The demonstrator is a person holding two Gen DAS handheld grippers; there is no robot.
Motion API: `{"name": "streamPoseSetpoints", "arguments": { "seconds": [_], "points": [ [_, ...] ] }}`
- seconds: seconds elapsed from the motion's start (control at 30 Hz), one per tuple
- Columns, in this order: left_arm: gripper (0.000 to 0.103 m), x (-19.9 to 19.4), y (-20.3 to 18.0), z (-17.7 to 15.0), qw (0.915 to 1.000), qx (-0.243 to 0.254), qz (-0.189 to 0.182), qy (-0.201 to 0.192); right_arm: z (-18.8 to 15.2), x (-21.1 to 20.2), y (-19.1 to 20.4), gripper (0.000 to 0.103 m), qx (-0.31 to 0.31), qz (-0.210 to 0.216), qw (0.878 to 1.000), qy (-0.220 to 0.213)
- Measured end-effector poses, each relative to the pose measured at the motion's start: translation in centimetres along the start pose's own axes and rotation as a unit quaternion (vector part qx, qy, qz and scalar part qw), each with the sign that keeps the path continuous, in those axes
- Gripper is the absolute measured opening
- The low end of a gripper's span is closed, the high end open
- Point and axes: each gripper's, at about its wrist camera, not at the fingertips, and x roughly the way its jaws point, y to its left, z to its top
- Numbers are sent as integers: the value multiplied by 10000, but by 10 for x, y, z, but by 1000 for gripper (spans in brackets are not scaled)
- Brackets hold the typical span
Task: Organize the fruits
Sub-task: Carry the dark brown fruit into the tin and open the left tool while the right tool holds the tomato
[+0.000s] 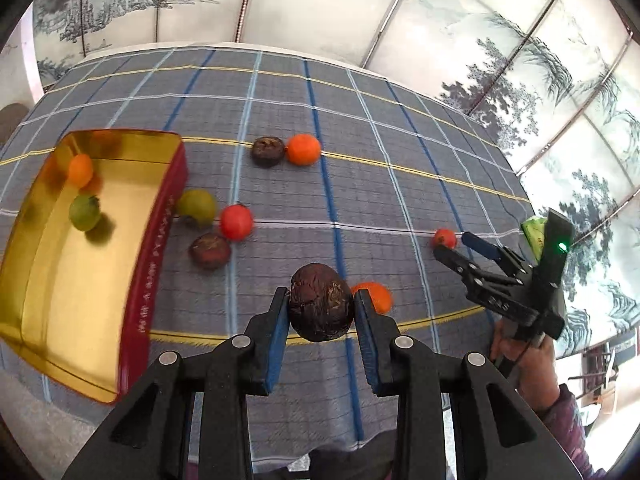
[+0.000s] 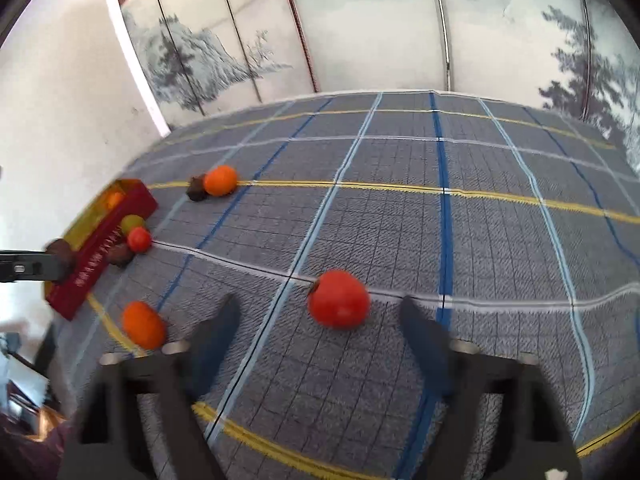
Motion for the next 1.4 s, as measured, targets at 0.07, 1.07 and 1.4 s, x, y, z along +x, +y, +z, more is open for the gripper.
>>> {"name": "streamPoseSetpoints", "arguments": {
  "seconds": [0.07, 1.07, 1.4],
  "points": [
    [33, -5, 4, -1, 10000, -35, 2, -42, 3, 13, -2, 69, 95, 15, 9997, 202],
    [33, -33, 110, -15, 9810, 99, 1807, -694, 4, 17, 4, 33, -97, -218, 9994, 237],
    [33, -17, 150, -15, 9728, 369, 2226, -534, 4, 18, 9, 33, -195, -343, 9989, 252]
  ]
}}
